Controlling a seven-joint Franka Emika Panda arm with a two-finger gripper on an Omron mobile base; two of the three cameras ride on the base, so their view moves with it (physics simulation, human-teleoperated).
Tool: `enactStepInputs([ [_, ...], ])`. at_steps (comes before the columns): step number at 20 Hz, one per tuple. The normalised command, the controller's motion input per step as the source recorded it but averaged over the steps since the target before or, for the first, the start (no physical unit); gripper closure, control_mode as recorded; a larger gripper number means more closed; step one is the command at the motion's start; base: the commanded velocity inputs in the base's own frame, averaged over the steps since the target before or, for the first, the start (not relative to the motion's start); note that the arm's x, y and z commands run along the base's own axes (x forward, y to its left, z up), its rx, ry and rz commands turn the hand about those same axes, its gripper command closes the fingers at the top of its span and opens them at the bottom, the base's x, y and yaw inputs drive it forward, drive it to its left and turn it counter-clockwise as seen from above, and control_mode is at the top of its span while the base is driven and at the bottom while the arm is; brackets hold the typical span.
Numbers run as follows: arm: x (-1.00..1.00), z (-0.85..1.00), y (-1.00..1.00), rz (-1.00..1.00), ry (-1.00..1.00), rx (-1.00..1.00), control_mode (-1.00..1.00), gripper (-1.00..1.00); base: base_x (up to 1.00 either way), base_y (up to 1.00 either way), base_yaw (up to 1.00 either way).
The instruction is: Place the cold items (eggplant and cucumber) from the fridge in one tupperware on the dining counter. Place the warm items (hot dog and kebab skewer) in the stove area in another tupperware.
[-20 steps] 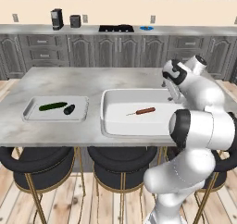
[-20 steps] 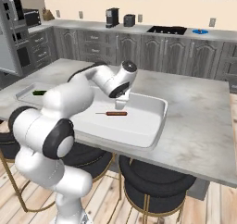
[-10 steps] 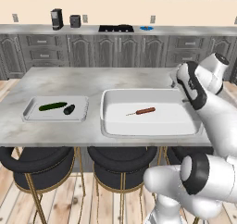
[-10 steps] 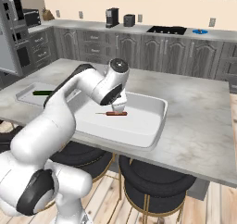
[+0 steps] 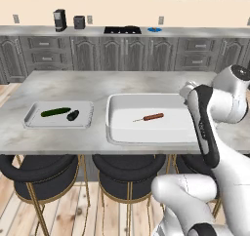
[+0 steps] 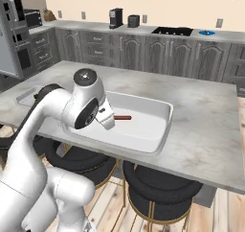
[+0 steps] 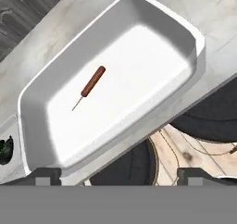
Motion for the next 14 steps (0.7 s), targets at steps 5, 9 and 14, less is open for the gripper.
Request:
enactStepInputs([
  [5, -1.0, -0.04, 0.45, 0.11, -0.05, -0.26, -1.0, -1.0, 0.0, 0.0, 0.0],
  [9, -0.99, -0.44, 0.24, 0.28, -0.09, -0.12, -1.0, -1.0, 0.0, 0.0, 0.0],
  [14, -0.4, -0.45, 0.02, 0.23, 0.01, -0.07, -1.0, -1.0, 0.0, 0.0, 0.0],
])
